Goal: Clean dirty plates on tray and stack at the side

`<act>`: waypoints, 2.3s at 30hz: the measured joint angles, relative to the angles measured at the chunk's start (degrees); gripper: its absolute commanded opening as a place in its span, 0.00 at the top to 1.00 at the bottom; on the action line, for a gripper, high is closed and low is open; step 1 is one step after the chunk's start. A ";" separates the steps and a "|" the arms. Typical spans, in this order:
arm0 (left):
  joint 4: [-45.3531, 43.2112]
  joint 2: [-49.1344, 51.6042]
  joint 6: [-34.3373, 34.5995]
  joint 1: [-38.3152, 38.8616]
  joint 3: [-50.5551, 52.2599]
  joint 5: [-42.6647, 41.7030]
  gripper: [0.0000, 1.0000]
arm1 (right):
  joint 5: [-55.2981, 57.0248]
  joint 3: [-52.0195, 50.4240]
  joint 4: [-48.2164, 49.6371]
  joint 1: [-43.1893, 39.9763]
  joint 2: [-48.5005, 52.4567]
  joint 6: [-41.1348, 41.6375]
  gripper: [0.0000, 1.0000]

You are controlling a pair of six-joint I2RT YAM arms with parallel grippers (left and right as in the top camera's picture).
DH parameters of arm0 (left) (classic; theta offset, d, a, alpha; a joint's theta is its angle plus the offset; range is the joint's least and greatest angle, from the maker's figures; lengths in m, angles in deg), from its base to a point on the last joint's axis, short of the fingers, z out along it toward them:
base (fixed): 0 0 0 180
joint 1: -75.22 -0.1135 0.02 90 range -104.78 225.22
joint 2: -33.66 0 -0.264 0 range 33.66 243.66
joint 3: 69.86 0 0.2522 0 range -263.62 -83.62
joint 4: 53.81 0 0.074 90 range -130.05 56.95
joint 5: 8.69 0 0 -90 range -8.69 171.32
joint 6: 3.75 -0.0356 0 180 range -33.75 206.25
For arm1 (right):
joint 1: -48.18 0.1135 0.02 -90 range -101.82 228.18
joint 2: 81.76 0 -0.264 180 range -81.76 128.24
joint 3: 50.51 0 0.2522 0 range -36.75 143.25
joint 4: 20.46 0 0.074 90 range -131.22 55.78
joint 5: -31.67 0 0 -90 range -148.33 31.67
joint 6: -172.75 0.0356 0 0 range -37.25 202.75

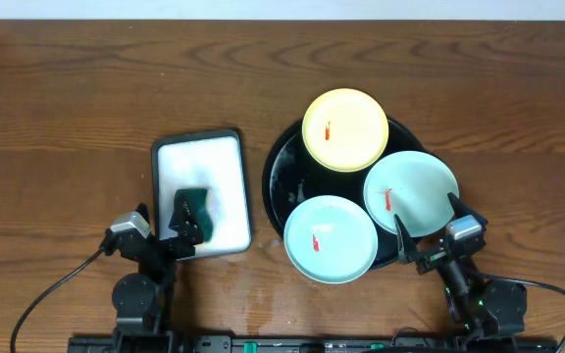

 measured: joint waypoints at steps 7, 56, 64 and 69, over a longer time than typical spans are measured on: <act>0.00 0.00 0.00 0.00 0.00 0.00 0.14 | 0.00 0.00 0.00 0.00 0.00 0.00 0.01; 28.72 26.75 -4.26 0.00 -42.62 -6.03 0.14 | -4.44 37.57 -22.40 0.00 26.21 1.79 0.01; 51.87 45.57 -4.63 0.00 -60.92 -6.03 0.13 | -4.85 64.63 -44.72 0.00 55.36 6.29 0.01; 57.31 53.16 -4.42 0.00 -60.92 -9.01 0.13 | -9.77 69.11 -46.27 0.00 65.85 8.37 0.01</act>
